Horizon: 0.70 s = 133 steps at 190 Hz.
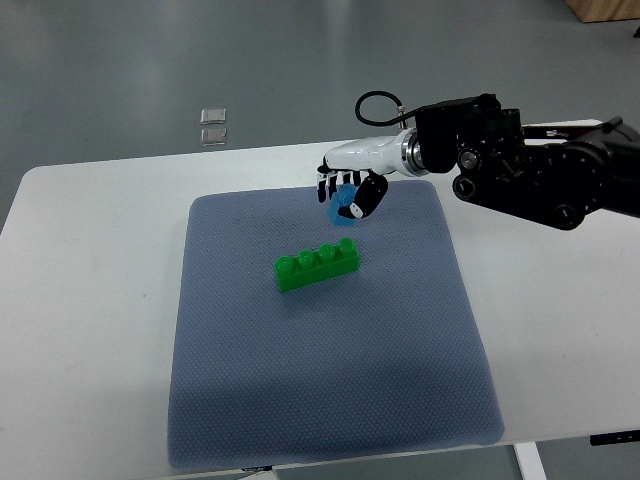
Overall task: Stack blue block on green block with right hand
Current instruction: 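Lift the blue block with the right hand and carry toward green block, then lower the held blue block onto the green block's studs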
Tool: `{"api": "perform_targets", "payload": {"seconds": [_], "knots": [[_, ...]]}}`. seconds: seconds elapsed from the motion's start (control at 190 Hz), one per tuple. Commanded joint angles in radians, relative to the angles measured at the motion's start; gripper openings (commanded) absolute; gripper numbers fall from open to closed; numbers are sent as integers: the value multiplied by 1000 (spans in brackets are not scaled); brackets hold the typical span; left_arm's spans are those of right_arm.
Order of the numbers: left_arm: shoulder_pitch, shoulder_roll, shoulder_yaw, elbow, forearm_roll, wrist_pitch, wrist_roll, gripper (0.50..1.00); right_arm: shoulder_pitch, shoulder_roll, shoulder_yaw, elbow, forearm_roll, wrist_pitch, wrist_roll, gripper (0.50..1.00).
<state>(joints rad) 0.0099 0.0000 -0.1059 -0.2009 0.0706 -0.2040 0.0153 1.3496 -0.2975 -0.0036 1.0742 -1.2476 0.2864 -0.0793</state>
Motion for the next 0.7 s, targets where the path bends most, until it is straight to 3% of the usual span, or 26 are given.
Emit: {"api": "perform_targets", "payload": {"seconds": [0.0, 0.694], "knots": [[1, 0, 2, 0, 0, 0, 0, 1000, 63, -2, -50, 7, 7, 13, -8, 605], [1, 0, 5, -3, 0, 0, 0, 1000, 200, 87, -225, 27, 96, 36, -28, 607]]}}
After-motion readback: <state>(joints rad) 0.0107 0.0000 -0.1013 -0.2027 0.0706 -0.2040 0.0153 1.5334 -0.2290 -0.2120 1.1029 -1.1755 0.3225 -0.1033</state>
